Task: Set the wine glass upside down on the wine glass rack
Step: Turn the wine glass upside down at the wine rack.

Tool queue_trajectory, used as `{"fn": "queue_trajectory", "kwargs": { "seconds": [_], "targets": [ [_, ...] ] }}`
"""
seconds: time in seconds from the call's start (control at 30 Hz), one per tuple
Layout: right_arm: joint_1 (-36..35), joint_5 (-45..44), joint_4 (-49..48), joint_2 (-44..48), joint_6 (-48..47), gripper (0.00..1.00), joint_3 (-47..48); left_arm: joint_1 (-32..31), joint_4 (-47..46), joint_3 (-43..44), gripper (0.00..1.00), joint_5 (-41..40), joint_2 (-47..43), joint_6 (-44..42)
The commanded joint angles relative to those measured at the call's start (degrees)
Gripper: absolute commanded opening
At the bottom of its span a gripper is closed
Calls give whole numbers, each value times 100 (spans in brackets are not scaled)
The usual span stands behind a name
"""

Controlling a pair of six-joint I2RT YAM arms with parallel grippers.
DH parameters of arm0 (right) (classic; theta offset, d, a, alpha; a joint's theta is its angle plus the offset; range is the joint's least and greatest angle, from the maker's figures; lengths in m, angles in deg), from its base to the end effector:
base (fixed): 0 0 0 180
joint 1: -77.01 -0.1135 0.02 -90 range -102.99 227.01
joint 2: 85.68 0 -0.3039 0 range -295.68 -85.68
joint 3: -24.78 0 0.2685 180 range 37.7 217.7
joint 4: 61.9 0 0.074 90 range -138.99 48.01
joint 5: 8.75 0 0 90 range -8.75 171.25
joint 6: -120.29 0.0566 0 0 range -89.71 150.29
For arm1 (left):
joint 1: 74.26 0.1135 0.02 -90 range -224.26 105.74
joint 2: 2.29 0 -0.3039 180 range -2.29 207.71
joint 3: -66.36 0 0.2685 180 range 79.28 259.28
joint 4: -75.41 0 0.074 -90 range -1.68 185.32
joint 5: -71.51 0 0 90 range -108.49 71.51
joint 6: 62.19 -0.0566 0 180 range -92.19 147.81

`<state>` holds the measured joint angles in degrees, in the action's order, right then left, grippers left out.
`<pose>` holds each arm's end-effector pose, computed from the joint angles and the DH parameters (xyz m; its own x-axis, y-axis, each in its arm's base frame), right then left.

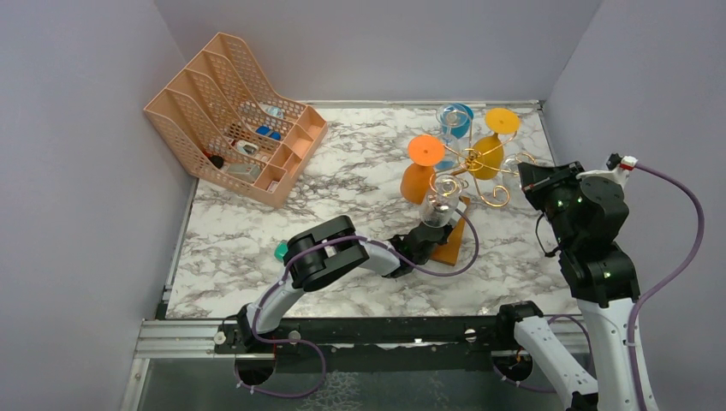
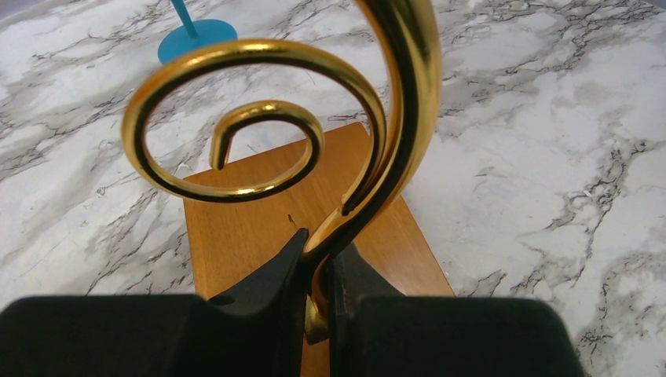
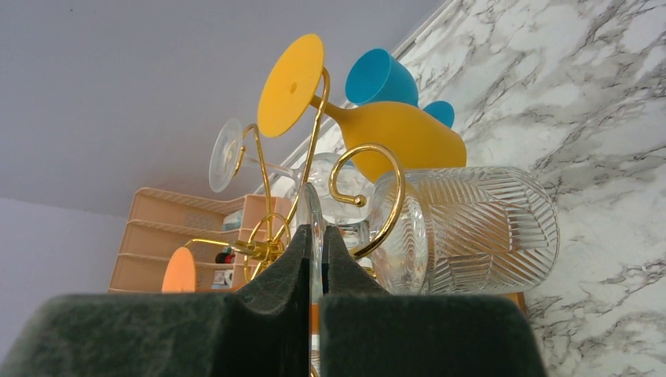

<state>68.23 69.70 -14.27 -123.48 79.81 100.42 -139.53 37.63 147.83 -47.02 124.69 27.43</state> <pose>0.1198 0.0070 0.4425 -0.0745 0.7426 -0.6656 0.1573 0.6679 0.7275 0.2394 -0.4552 0.1481 -0.0523 0.1275 -0.9905 0.6004 0.7966 0.0708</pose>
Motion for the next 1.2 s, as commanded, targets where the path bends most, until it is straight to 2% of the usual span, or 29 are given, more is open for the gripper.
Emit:
{"fn": "queue_trajectory", "kwargs": {
  "seconds": [0.0,0.6,0.93,1.17],
  "targets": [
    [-28,-187,-167,93,71,1,53,256,240,-66,0,-425,-234,-293],
    [-27,-726,-602,-175,563,1,224,261,310,-130,0,-311,-189,-207],
    [-23,-1058,-901,-157,515,1,311,262,321,-191,0,-196,-217,-125],
    [-24,-1212,-779,-128,468,1,304,261,335,-191,0,-187,-208,-94]
  ]
}}
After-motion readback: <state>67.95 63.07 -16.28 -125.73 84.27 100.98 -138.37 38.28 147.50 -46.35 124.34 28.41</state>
